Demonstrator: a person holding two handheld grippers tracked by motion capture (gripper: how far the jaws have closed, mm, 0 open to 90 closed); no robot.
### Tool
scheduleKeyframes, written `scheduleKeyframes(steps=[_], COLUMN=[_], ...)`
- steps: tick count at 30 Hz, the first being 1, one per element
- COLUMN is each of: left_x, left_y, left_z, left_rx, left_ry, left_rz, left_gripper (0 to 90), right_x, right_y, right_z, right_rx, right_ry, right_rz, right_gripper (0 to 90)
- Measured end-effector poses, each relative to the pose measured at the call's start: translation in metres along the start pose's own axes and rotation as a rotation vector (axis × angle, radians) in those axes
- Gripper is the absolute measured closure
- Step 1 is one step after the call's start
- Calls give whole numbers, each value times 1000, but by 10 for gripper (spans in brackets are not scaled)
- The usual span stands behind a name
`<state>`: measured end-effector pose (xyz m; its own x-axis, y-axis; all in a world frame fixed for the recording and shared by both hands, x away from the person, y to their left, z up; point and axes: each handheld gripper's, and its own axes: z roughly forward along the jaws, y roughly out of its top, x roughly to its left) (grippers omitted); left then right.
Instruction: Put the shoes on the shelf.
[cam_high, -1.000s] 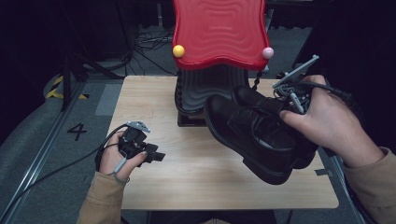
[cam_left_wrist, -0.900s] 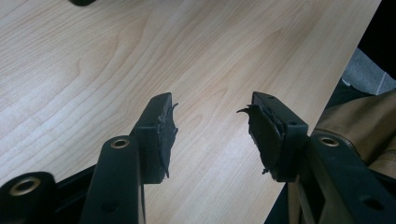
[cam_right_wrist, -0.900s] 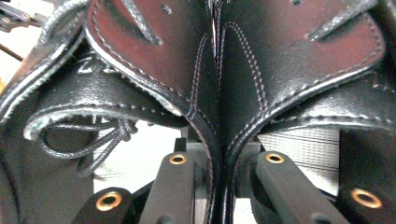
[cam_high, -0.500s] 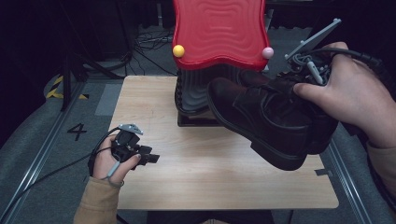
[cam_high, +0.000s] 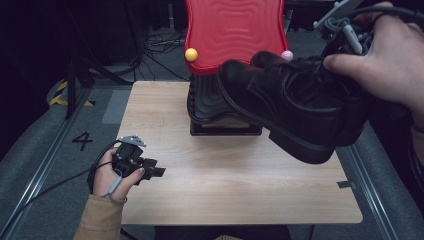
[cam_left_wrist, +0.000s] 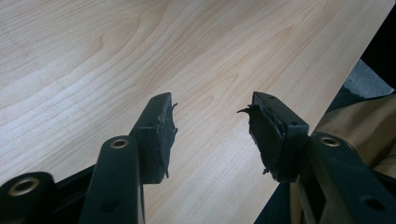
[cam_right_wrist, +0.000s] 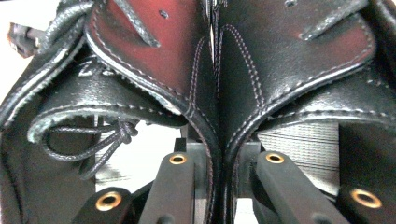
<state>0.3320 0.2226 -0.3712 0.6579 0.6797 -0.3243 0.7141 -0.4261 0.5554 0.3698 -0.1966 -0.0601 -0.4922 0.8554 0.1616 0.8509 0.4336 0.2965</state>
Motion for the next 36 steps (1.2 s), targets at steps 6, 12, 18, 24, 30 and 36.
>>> scheduleKeyframes(steps=[6, 12, 18, 24, 30, 36], left_x=[2, 7, 11, 14, 18, 25], left_y=[-1, -1, -2, -2, -4, -6], left_z=[-1, -2, -2, -4, -3, -4], left_rx=[-1, -6, -12, -19, -3, -7], left_ry=[1, -4, -12, -19, -10, -13], left_rz=[-1, -9, -15, -12, -17, -31], left_gripper=[503, 503, 501, 501, 499, 497], right_x=[4, 4, 5, 9, 6, 3], right_y=[22, 55, 87, 108, 137, 167], right_z=[-14, -26, -32, -26, -19, -10], right_rx=[-40, -94, -156, -184, -224, -270], right_ry=[-40, -64, -96, -128, -136, -162], right_rz=[15, 45, 83, 93, 126, 163], right_gripper=[815, 814, 814, 815, 815, 815])
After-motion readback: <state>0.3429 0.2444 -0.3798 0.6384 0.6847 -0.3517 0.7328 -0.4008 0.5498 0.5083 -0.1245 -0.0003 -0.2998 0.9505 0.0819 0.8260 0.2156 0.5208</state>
